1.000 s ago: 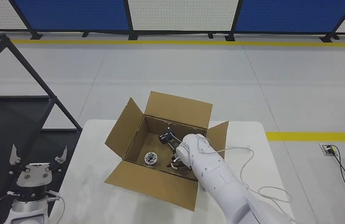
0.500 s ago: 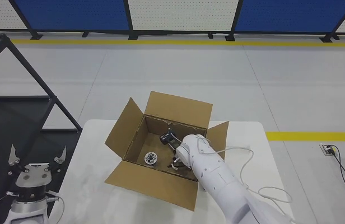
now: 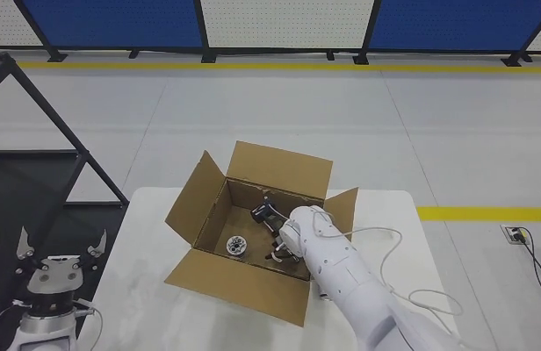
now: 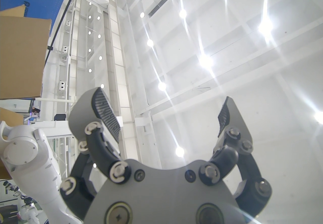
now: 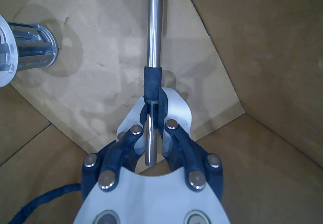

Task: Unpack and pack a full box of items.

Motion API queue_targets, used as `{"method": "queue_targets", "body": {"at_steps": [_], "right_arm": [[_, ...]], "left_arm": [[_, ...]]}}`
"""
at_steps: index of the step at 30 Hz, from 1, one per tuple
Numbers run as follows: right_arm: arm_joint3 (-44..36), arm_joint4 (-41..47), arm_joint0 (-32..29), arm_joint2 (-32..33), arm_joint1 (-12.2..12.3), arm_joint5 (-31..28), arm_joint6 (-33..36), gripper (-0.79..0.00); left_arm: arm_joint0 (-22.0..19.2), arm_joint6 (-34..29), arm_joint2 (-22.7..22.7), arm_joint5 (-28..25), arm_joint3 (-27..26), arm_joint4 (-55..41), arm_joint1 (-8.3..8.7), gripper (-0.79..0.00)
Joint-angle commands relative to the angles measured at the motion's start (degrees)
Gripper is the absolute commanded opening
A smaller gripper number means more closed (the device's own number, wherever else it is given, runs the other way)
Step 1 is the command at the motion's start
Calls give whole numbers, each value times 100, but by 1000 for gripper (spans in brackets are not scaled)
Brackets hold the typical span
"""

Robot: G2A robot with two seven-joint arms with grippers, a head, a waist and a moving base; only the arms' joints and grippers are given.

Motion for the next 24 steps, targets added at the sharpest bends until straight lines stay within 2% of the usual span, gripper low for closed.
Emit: {"method": "queue_targets", "body": {"at_steps": [1,11,18,22,24], "right_arm": [[7,-25,11,0,18,-77,4,-785],[8,-216,-6,-29,110,-284,70,-785],[-64,-357,-50,-59,180,-651,55,-785],[-123,-416,-68,-67,200,-610,141,-785],[-162,-416,-70,-59,206,-585,181,-585]], "left_arm": [[-3,-4,6,4,-2,10,0,0],[-43,24,81,45,10,79,-4,0],[-90,35,132,100,19,143,-1,0],[-109,45,147,107,23,170,0,0],[-114,47,149,112,20,178,1,0]]}}
